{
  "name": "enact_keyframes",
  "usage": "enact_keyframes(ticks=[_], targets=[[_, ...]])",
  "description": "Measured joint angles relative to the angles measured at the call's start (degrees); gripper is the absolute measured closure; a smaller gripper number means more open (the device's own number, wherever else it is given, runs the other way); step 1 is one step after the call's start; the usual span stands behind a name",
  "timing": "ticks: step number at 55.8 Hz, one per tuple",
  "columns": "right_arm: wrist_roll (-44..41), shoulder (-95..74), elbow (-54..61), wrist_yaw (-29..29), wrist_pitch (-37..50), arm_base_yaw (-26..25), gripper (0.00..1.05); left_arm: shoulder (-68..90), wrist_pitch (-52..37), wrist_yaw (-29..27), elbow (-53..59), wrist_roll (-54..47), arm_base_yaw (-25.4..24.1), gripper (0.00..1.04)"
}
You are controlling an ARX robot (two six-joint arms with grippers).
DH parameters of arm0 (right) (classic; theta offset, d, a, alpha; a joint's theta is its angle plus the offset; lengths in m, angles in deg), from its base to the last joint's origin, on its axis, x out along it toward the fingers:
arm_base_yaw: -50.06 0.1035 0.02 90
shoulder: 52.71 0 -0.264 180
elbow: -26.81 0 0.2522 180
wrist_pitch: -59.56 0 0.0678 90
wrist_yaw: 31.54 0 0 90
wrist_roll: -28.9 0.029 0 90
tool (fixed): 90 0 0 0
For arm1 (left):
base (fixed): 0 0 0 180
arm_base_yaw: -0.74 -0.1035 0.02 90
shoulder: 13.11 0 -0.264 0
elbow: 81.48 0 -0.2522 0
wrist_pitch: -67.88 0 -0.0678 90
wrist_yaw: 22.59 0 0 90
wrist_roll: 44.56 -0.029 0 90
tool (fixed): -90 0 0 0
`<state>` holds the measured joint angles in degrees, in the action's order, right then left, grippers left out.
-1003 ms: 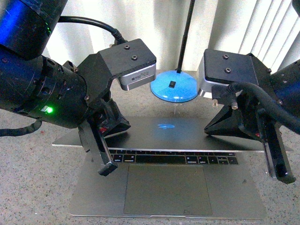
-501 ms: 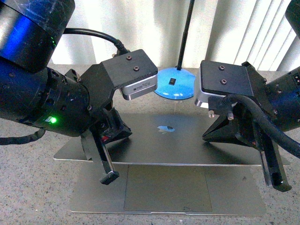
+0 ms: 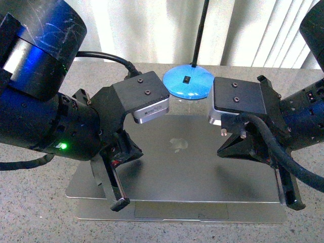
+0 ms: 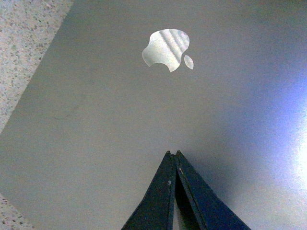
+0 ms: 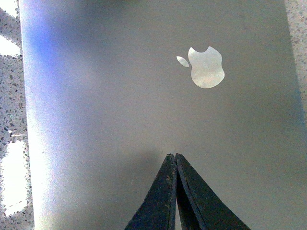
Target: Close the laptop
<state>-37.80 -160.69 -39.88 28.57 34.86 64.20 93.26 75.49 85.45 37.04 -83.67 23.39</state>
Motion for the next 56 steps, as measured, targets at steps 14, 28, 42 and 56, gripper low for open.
enact_keyframes(ticks=[14, 28, 42, 56], targets=[[0.52, -2.78, 1.36, 0.04, 3.48, 0.28, 1.02, 1.86, -2.56, 0.09, 1.55, 0.37, -0.02, 1.01], [1.57, -5.73, 3.04, 0.07, 6.8, 0.74, 1.02, 3.91, -4.74, 0.68, 3.48, 0.52, -0.55, 1.01], [3.61, -6.14, 3.76, -0.68, 9.49, 1.14, 1.02, 4.22, -6.03, 0.35, 4.13, 1.31, -1.68, 1.01], [14.75, -4.96, 5.31, -5.62, 18.14, 1.88, 1.02, 2.69, -14.34, -1.27, 6.49, 12.98, -3.67, 1.01]])
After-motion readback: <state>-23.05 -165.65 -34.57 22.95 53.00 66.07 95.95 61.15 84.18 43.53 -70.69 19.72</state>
